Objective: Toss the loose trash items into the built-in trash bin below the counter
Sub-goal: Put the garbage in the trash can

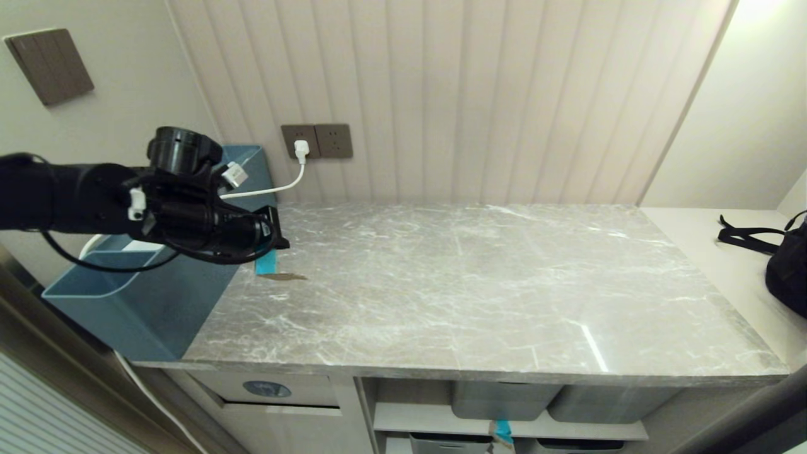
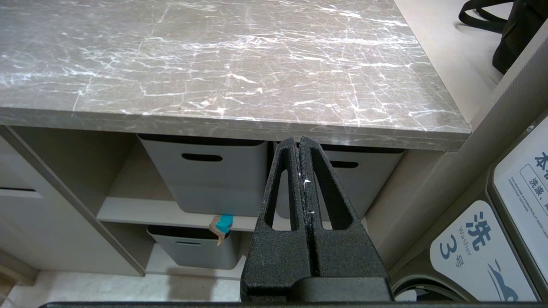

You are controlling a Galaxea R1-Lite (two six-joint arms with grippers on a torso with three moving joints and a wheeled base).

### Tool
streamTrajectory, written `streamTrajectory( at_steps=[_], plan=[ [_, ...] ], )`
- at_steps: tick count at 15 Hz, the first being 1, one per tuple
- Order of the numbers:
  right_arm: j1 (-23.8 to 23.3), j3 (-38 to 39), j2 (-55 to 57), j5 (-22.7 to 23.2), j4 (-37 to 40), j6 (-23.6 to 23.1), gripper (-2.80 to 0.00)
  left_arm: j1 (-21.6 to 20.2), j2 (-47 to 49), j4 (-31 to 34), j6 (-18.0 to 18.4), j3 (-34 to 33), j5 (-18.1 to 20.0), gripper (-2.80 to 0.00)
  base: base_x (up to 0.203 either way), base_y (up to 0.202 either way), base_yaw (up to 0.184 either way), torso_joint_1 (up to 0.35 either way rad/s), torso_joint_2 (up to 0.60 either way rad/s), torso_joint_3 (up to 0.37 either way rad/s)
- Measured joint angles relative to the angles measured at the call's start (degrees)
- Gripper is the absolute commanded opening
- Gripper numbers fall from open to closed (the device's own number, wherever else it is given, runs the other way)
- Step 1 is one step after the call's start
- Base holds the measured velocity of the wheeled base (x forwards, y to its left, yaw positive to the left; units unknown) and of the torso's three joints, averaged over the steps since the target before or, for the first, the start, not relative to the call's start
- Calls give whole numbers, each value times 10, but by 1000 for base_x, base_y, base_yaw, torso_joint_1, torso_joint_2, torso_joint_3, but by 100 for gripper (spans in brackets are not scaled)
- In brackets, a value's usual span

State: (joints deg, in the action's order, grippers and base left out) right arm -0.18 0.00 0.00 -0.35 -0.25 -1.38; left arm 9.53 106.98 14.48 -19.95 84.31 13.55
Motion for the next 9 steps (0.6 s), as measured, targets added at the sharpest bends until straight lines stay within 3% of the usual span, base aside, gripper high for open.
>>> streamTrajectory(
  at_steps=[3,5,9],
  plan=[
    [0,0,0,0,0,0,-280,0,-72,107,-26,-14,35,-280,0,0,0,0,0,0],
    [0,0,0,0,0,0,-280,0,-112,120,-22,-33,34,-280,0,0,0,0,0,0],
    [0,0,0,0,0,0,-280,-1,-237,113,-2,-110,-30,-280,0,0,0,0,0,0]
  ],
)
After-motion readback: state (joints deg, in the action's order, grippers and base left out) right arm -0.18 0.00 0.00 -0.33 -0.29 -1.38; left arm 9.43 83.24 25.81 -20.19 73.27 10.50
